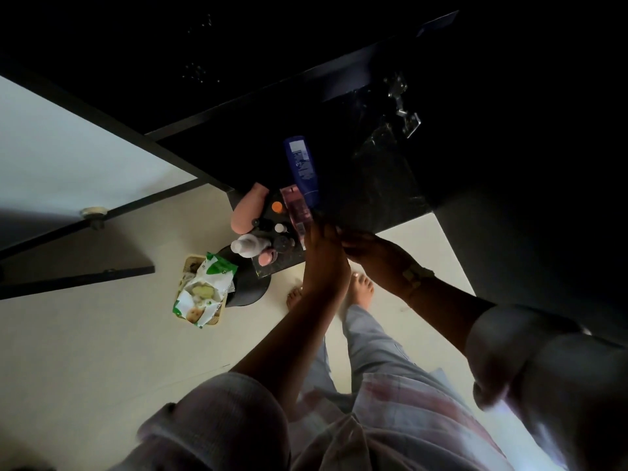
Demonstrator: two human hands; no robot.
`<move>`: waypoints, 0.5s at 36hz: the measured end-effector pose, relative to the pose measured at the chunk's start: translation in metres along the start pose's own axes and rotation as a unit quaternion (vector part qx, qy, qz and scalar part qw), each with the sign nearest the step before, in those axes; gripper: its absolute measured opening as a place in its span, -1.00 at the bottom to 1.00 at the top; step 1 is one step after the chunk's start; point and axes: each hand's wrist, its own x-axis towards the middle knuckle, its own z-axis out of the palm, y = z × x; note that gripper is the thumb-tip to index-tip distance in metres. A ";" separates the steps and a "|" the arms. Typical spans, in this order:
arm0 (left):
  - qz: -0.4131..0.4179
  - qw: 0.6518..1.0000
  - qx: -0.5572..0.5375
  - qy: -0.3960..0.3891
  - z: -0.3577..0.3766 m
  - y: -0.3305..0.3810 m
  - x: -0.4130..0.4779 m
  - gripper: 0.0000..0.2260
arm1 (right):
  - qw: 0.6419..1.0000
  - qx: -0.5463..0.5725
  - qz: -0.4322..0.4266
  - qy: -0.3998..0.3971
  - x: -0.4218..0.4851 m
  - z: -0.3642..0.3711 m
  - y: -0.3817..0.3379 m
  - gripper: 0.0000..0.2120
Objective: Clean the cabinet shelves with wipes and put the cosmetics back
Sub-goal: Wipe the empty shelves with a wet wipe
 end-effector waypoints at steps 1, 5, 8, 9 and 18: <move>0.002 1.000 0.005 -0.001 0.000 -0.002 -0.002 -0.53 | 1.000 -0.005 0.011 0.009 -0.008 -0.001 -0.004 -0.66; 0.008 1.000 -0.005 0.004 -0.001 -0.006 -0.006 -0.56 | 0.993 -0.085 -0.002 0.087 -0.017 -0.017 -0.013 -0.69; -0.002 1.000 -0.013 0.014 -0.002 -0.005 -0.013 -0.54 | 0.991 -0.084 0.029 0.098 -0.019 -0.021 -0.010 -0.72; 0.003 1.000 -0.019 0.018 -0.002 -0.004 -0.014 -0.54 | 0.989 -0.090 0.045 0.104 -0.020 -0.022 -0.010 -0.71; -0.090 0.978 -0.189 -0.005 0.000 0.007 -0.013 -0.81 | 0.976 0.074 0.114 0.168 -0.018 -0.039 -0.026 -0.79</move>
